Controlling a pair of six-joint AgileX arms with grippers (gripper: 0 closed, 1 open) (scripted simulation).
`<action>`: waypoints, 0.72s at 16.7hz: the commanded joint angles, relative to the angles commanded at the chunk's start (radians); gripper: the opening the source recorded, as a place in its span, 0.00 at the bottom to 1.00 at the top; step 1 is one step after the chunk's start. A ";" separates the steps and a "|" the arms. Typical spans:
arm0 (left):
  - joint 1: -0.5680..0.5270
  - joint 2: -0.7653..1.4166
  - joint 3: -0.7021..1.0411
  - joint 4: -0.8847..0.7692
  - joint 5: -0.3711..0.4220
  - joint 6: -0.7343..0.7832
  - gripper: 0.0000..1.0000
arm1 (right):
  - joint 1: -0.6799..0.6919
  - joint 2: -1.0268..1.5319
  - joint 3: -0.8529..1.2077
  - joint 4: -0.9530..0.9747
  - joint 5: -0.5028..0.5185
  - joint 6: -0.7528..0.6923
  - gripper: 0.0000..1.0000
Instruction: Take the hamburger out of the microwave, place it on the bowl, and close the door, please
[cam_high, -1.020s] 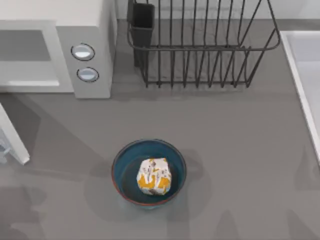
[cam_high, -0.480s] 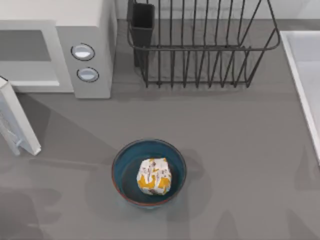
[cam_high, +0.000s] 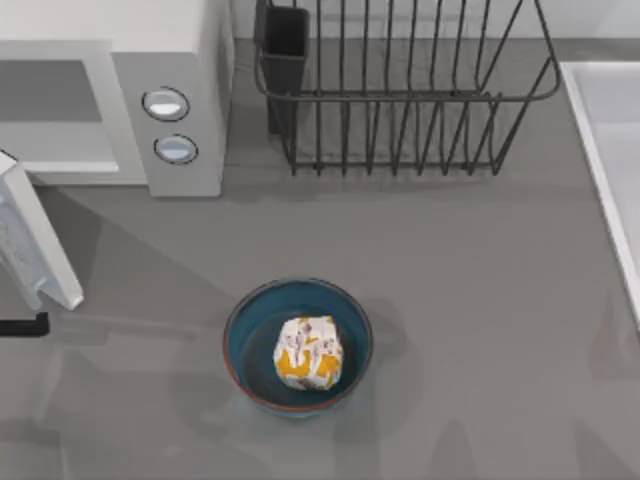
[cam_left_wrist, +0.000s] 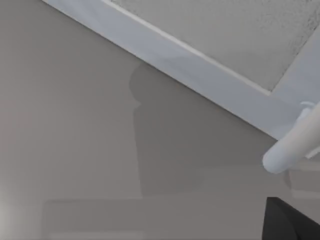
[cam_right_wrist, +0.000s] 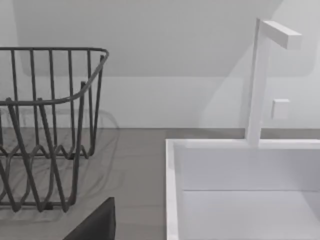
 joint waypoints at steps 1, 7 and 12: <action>-0.033 -0.017 -0.010 0.002 -0.026 -0.030 0.00 | 0.000 0.000 0.000 0.000 0.000 0.000 1.00; -0.067 -0.034 -0.019 0.004 -0.055 -0.065 0.00 | 0.000 0.000 0.000 0.000 0.000 0.000 1.00; -0.076 0.086 0.061 0.056 -0.060 -0.070 0.00 | 0.000 0.000 0.000 0.000 0.000 0.000 1.00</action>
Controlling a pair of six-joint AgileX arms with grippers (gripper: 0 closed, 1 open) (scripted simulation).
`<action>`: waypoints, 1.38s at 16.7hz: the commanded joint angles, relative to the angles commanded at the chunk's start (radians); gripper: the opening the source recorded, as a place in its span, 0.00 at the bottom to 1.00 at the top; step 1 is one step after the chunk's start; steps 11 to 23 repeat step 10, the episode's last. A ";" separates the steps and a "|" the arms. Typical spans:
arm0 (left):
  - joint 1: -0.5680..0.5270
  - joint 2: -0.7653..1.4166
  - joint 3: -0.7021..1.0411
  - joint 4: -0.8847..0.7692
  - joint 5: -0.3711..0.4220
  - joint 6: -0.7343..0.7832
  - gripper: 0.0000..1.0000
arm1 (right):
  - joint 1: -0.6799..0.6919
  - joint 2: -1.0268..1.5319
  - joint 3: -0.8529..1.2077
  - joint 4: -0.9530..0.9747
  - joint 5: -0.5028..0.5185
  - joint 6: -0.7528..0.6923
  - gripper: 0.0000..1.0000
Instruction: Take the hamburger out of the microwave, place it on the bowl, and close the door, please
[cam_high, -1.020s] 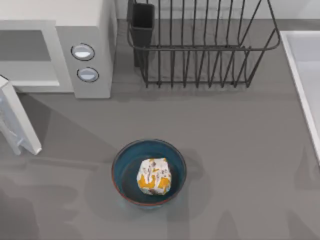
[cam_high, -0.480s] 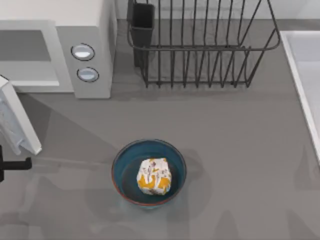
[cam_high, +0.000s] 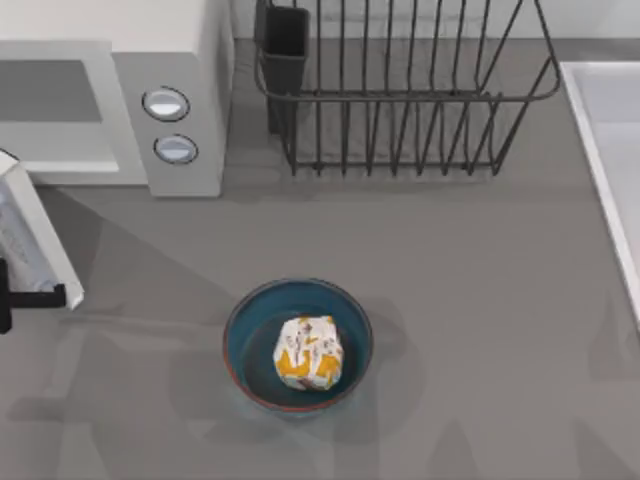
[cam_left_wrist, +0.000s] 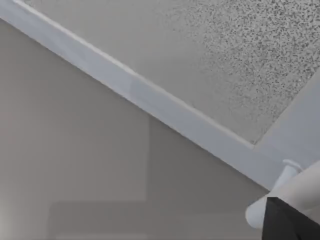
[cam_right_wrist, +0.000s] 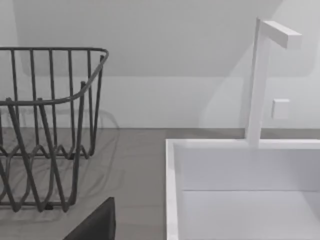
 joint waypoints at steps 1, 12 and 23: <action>-0.004 0.055 0.030 0.019 -0.002 -0.002 0.00 | 0.000 0.000 0.000 0.000 0.000 0.000 1.00; -0.031 0.387 0.221 0.156 -0.019 -0.017 0.00 | 0.000 0.000 0.000 0.000 0.000 0.000 1.00; -0.031 0.387 0.221 0.156 -0.019 -0.017 0.00 | 0.000 0.000 0.000 0.000 0.000 0.000 1.00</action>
